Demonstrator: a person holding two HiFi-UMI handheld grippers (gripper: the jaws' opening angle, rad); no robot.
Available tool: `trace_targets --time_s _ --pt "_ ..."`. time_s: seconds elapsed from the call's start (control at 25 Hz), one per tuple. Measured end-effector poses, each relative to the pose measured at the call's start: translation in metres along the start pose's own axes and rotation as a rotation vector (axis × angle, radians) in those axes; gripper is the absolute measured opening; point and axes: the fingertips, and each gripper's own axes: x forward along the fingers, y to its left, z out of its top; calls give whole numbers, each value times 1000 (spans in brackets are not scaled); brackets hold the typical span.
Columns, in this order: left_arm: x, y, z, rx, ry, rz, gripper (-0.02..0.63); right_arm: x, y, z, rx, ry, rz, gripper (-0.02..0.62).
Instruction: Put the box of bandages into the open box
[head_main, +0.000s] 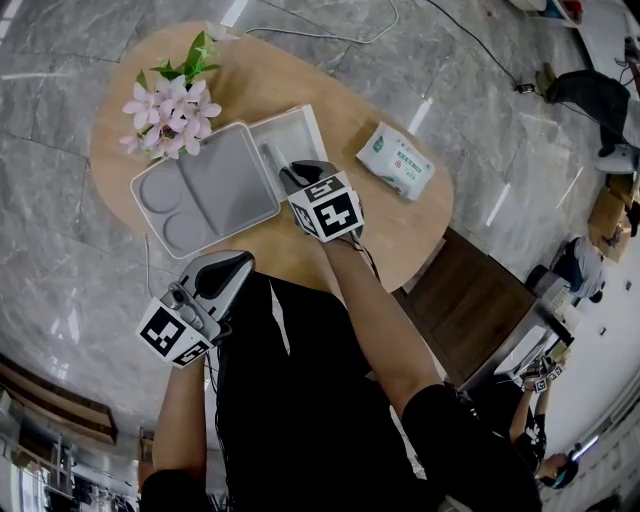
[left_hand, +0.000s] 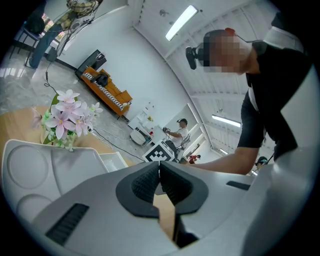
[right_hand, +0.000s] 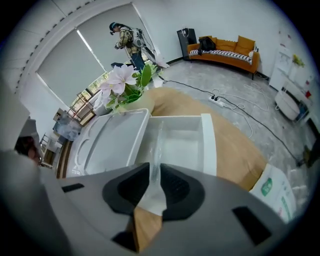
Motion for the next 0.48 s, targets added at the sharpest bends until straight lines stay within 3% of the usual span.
trace_targets --time_s 0.32,0.48 --pt "1 0 -2 4 15 -11 20 -8 -15 7 -189 -9 -159 135" --pt "0 3 -1 9 11 -11 20 -14 -21 12 -210 -46 -201 138"
